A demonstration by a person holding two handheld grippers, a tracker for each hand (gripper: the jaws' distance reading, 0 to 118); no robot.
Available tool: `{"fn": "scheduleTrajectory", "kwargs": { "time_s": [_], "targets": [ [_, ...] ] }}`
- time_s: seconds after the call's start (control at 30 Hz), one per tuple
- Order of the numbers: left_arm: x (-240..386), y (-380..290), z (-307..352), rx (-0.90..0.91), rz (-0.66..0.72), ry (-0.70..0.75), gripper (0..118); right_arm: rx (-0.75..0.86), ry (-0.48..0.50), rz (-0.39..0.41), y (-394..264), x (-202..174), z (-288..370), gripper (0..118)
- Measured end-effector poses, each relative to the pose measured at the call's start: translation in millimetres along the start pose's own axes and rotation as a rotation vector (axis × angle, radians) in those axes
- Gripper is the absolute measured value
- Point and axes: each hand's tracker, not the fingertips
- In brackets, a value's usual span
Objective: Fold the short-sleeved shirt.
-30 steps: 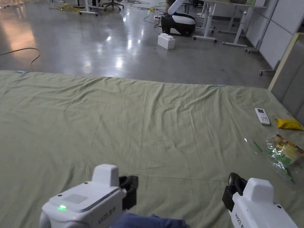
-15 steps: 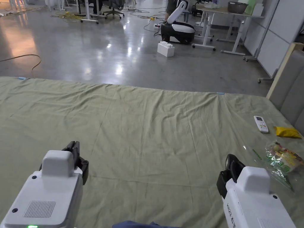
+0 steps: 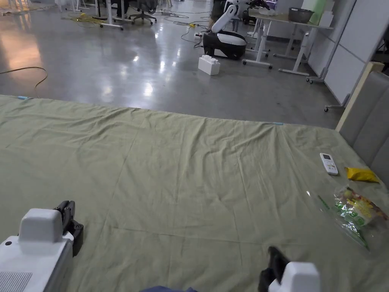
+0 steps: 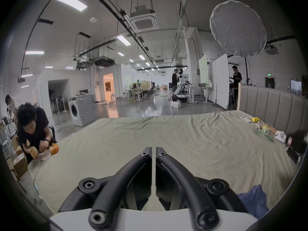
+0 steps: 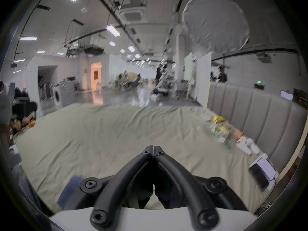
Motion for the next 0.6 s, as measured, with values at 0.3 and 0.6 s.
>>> {"fn": "scheduleTrajectory", "kwargs": {
  "time_s": [0.3, 0.6],
  "targets": [
    [5.6, -46.9, 6.5, -0.198, 0.096, -0.118, 4, -0.160, 0.154, 0.099, -72.7, -82.8, -14.5, 1],
    [10.4, -91.5, 2.1, -0.451, 0.234, -0.285, 10, -0.264, 0.028, 0.103, -124.3, -73.6, -34.4, 1]
  ]
}}
